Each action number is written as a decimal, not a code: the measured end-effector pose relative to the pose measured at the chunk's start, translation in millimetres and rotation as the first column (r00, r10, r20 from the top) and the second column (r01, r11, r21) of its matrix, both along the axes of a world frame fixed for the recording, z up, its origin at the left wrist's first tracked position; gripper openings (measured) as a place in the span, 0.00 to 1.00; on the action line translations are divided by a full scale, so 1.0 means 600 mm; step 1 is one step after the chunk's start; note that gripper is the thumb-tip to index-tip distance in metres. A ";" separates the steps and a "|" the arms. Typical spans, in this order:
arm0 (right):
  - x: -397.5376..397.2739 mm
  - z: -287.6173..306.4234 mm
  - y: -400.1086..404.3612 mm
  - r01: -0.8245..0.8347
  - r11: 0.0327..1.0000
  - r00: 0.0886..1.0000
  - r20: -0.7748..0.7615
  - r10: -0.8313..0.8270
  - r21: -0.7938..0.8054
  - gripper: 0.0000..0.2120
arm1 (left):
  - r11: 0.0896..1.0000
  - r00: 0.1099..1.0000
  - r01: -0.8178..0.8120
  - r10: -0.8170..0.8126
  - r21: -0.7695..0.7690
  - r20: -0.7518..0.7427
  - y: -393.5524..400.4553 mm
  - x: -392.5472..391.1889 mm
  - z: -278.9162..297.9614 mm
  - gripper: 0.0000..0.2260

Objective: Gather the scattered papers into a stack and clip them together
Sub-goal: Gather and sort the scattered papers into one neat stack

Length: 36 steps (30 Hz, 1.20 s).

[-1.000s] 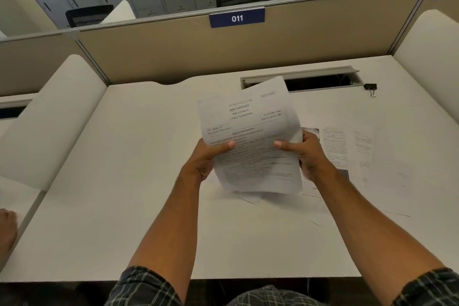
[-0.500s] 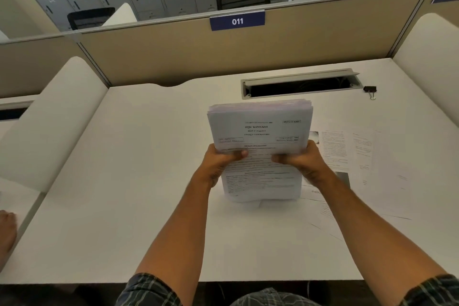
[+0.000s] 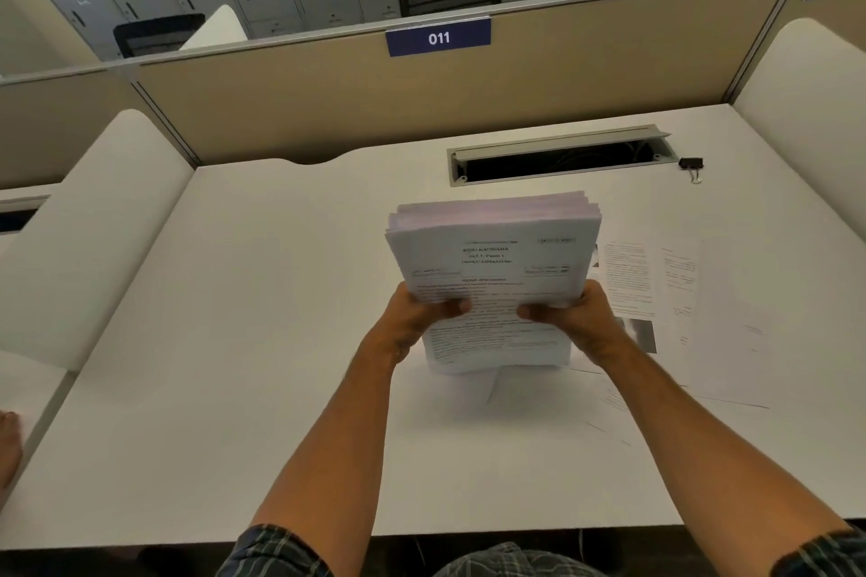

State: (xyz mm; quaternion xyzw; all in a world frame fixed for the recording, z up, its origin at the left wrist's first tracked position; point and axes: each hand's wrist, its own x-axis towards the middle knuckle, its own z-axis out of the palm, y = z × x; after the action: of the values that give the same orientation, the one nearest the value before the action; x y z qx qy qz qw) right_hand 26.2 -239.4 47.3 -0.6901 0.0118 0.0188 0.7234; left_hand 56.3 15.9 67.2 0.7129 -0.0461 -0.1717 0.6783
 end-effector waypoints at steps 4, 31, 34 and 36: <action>0.006 0.007 -0.001 -0.017 0.998 0.998 0.058 0.014 0.059 0.27 | 0.999 0.999 0.038 -0.039 -0.030 -0.006 -0.009 0.007 0.011 0.23; -0.005 -0.046 -0.061 0.403 0.908 0.882 -0.214 -0.419 -0.116 0.23 | 0.296 0.941 -0.087 0.338 0.951 -0.019 0.035 -0.002 -0.112 0.43; -0.003 -0.050 -0.065 0.394 0.911 0.883 -0.225 -0.412 -0.123 0.24 | 0.435 0.946 -0.197 0.319 0.879 0.055 0.054 -0.002 -0.117 0.25; -0.002 -0.051 -0.066 0.402 0.906 0.876 -0.233 -0.423 -0.133 0.24 | 0.562 0.908 -0.381 0.377 0.734 0.182 0.058 -0.006 -0.113 0.13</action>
State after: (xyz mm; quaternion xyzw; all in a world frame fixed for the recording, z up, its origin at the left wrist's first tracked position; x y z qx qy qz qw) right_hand 24.7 -279.1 17.0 -0.6920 0.2529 -0.0471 0.6745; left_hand 52.6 50.4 -0.6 0.9224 0.1820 -0.0240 0.3399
